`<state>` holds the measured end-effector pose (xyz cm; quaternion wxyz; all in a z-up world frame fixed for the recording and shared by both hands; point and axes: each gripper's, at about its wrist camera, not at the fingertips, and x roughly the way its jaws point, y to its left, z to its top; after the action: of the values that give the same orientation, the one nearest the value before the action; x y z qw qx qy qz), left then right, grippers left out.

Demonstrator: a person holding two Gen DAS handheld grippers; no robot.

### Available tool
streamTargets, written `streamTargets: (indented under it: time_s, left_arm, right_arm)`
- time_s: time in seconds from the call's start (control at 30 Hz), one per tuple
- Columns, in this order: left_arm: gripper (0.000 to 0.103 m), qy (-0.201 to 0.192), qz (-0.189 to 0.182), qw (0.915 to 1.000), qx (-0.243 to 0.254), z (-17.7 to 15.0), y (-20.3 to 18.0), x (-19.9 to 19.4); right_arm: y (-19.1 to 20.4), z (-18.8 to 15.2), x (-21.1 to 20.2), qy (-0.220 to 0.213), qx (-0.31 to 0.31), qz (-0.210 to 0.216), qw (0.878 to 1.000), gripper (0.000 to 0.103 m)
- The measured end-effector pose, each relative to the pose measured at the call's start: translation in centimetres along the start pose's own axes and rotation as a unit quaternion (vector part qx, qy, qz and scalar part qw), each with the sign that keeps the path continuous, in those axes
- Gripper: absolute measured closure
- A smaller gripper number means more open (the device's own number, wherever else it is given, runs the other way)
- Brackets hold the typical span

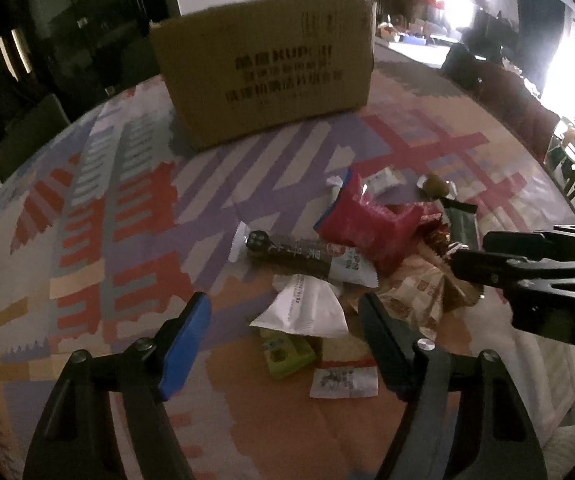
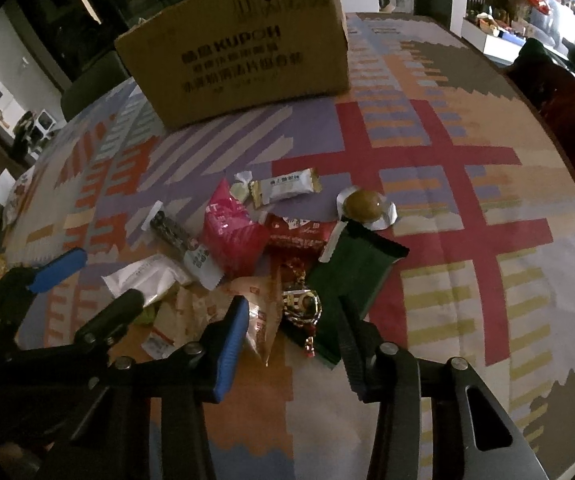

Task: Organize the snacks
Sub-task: 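Reach into the snack pile and grasp the gold-wrapped candy with the right gripper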

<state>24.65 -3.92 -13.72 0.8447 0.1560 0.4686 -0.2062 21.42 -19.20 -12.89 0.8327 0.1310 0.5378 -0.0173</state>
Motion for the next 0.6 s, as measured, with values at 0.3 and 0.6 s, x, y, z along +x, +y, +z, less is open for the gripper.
streamTargets:
  time_s: [0.3, 0.6]
  left_arm:
    - [0.039, 0.022, -0.028, 0.9992, -0.017, 0.2, 0.1, 2.2]
    - [0.053, 0.042, -0.045, 0.9977, -0.029, 0.5, -0.1, 3.7]
  right_arm:
    - [-0.1, 0.3, 1.0, 0.012, -0.002, 0.000, 1.000, 0.064]
    - [-1.1, 0.3, 2.2, 0.030, 0.018, 0.001, 0.999, 0.073]
